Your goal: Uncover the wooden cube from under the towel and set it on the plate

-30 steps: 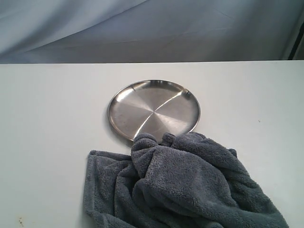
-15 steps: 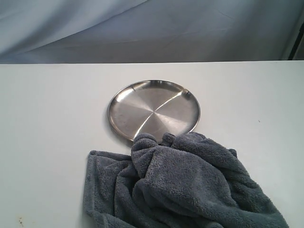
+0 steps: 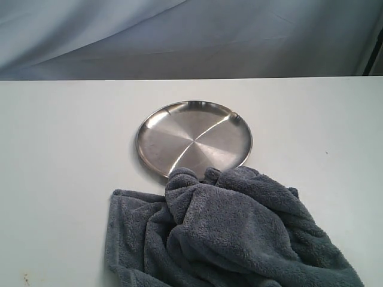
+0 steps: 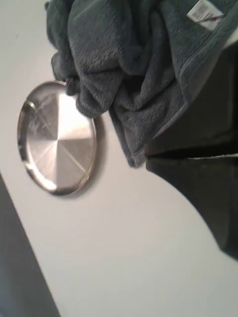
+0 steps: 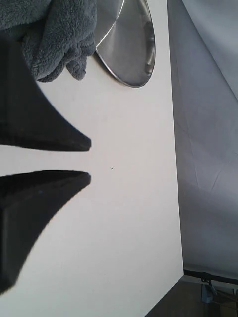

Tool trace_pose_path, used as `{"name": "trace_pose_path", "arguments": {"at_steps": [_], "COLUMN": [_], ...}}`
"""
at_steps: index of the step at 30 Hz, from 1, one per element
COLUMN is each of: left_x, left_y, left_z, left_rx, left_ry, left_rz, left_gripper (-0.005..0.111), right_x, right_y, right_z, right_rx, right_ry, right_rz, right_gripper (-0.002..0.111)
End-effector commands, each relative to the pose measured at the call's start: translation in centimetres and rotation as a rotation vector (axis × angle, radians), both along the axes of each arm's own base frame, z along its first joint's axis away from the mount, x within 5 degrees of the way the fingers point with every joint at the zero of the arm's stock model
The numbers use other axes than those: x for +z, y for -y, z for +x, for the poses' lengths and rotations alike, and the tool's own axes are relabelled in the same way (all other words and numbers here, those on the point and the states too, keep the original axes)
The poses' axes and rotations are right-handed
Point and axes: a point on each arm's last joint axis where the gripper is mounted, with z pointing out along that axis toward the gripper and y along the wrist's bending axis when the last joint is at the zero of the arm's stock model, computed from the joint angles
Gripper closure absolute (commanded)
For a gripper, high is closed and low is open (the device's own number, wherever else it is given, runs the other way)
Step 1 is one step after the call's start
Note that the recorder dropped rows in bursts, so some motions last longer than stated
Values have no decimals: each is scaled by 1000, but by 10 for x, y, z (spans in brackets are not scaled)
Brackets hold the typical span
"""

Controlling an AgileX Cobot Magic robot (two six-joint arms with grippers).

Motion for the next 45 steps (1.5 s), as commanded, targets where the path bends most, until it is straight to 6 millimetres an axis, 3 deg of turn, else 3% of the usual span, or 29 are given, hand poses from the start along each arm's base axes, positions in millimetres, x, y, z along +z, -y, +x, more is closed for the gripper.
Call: {"name": "trace_pose_path", "arguments": {"at_steps": [1,7,13,21,34,45], "left_x": [-3,-17,-23,-35,-84,-66], "left_y": [13,29,52,99,176,256], "left_z": [11,20,19,18,2,1], "left_rx": [-122,-237,-378,-529,-749,-822], "left_ry": [-109,-248,-278,-277,-344,-415], "left_rz": [26,67,88,81,251,326], "left_gripper": [107,107,107,107,107,107], "right_x": [-2,-2,-2,-2,-2,-2], "right_y": [0,0,0,0,0,0], "right_z": [0,0,0,0,0,0], "right_rx": [5,5,5,5,5,5], "right_ry": [-6,-6,-6,-6,-6,-6], "right_rz": [9,9,9,9,9,9], "right_gripper": [105,105,105,105,105,105]}}
